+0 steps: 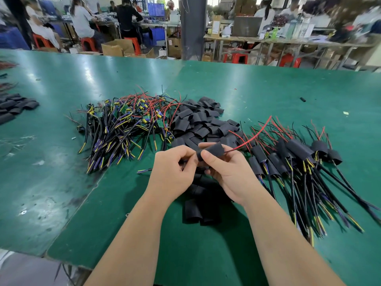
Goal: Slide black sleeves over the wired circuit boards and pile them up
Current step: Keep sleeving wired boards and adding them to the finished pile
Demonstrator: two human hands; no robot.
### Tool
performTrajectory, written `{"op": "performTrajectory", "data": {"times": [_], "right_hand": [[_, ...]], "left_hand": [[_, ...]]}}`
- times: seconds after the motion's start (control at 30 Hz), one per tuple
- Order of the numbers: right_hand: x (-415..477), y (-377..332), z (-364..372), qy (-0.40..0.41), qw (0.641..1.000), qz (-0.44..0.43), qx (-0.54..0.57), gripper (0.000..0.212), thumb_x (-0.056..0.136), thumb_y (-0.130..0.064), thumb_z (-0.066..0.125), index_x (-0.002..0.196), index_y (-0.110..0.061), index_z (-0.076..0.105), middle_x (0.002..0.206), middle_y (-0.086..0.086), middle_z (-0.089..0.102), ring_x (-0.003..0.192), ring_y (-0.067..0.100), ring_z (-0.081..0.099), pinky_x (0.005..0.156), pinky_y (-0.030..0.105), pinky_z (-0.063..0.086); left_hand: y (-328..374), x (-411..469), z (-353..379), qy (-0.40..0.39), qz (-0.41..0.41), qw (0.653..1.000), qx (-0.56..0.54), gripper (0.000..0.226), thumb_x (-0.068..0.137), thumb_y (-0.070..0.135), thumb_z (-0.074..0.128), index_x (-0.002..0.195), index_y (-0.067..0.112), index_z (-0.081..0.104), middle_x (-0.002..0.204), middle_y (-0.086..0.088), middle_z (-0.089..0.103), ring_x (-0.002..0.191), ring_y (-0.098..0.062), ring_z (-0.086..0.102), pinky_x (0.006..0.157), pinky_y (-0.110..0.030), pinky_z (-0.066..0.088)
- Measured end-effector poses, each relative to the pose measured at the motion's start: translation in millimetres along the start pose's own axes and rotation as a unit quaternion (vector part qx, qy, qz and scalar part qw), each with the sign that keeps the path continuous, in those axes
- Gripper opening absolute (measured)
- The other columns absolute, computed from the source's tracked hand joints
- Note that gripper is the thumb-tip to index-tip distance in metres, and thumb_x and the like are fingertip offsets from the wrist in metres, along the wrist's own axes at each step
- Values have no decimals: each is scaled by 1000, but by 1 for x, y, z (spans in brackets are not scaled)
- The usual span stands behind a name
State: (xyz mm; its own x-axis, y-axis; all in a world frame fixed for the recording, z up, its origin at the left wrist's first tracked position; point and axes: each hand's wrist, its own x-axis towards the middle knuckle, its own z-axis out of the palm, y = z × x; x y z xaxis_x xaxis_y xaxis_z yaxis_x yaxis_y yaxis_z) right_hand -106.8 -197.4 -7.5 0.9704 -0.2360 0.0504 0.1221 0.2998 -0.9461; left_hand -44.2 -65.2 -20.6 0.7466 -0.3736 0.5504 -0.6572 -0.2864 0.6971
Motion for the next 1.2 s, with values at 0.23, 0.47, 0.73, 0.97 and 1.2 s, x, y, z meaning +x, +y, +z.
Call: {"op": "performTrajectory", "data": {"times": [0.23,0.47,0.73,0.97,1.2], "right_hand": [[0,-19,3,75,979,9,187,20,89,5,55,105,-6,55,88,15,64,69,18,69,55,18,53],[-10,-62,-50,329,934,-137,-5,19,85,-9,71,95,-13,55,67,1,65,52,7,60,53,21,49],[-13,-58,-84,438,740,-80,-504,28,81,-14,61,108,-16,69,111,17,64,106,37,56,92,38,42],[-2,-36,-53,326,767,-118,-541,22,82,-9,60,101,-14,70,106,11,64,97,26,53,85,27,35],[4,-18,-38,261,788,-135,-541,17,84,-7,60,95,-16,69,90,-2,59,77,11,48,68,11,26]], "left_hand": [[0,1,-5,94,14,993,-76,32,82,31,56,109,14,55,102,0,57,69,-7,52,69,-18,43],[-19,8,-14,156,-186,967,78,22,88,14,51,108,23,54,104,3,56,85,-17,53,86,-41,44],[-29,4,-2,-10,-219,934,281,39,92,27,51,130,31,52,120,-1,55,114,-26,43,91,-37,34],[-33,19,-10,7,-273,908,318,17,90,30,62,83,16,61,83,-4,67,76,-25,61,60,-32,49],[-31,42,-15,-57,-289,893,341,29,85,18,58,62,8,43,58,-4,45,47,-20,38,49,-24,30]]}}
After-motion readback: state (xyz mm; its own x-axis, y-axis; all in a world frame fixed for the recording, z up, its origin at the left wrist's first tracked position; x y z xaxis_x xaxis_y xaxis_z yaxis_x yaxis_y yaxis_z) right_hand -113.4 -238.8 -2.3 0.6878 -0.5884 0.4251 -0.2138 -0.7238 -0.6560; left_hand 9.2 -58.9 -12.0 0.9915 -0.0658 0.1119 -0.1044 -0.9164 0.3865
